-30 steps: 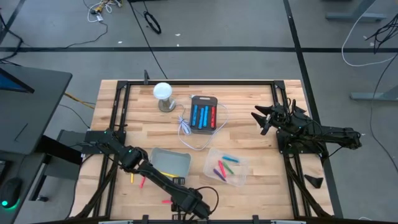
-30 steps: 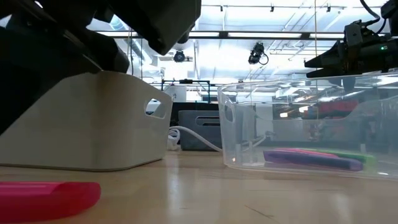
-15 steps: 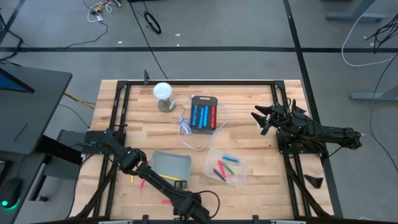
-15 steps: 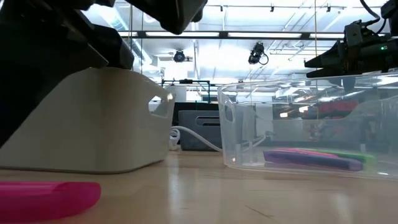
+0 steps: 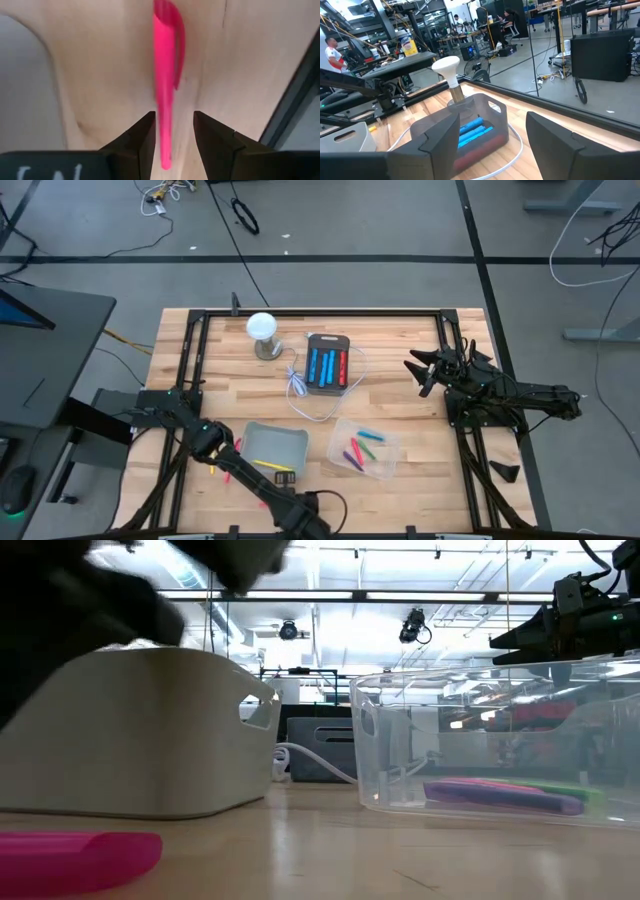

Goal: Pick & Place Markers
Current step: Put the bottom pink highlighter pen into the gray bin

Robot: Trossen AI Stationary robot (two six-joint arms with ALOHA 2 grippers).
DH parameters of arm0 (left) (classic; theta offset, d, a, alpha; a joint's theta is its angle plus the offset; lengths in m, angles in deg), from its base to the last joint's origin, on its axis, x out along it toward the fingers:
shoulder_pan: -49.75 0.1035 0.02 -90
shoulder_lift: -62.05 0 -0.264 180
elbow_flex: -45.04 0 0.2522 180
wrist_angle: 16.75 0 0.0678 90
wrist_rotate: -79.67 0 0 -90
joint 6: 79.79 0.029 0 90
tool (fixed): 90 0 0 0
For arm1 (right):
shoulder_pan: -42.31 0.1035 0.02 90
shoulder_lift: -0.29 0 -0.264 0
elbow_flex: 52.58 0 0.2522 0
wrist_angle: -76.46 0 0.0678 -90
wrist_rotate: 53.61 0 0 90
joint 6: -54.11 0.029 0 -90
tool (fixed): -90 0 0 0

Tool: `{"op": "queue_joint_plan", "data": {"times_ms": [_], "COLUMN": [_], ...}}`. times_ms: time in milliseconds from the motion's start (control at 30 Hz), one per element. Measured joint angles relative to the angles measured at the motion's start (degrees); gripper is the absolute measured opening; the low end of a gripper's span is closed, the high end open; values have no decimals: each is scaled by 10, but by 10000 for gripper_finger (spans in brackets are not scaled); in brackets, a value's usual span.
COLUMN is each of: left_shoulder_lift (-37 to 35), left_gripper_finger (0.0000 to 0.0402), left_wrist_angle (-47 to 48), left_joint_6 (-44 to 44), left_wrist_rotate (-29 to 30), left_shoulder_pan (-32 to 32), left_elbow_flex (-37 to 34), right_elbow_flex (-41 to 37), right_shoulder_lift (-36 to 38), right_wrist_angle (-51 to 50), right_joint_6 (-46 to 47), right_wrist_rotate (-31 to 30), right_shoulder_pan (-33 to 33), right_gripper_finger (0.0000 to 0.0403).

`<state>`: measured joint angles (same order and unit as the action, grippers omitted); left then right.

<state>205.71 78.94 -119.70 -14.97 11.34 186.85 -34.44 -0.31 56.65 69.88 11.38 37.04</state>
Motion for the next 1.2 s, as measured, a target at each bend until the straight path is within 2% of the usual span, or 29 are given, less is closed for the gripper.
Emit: {"op": "queue_joint_plan", "data": {"times_ms": [267,500,600,767,867,1200], "left_shoulder_lift": [-1,-1,0,0,0,3], "left_gripper_finger": [140,137,116,52,26,33], "left_wrist_angle": [-1,-20,-24,-26,-24,4], "left_joint_6": [-9,1,2,5,15,8], "left_wrist_rotate": [13,-7,-15,-18,-27,-11], "left_shoulder_pan": [-13,-14,-16,-17,-16,-10], "left_elbow_flex": [-28,-28,-28,-28,-28,-13], "right_elbow_flex": [0,0,0,0,0,0], "right_shoulder_lift": [0,0,0,0,0,0], "right_wrist_angle": [0,0,0,0,0,0], "right_joint_6": [0,0,0,0,0,0], "right_wrist_rotate": [0,0,0,0,0,0], "right_shoulder_pan": [0,0,0,0,0,0], "right_gripper_finger": [231,231,231,231,231,231]}}
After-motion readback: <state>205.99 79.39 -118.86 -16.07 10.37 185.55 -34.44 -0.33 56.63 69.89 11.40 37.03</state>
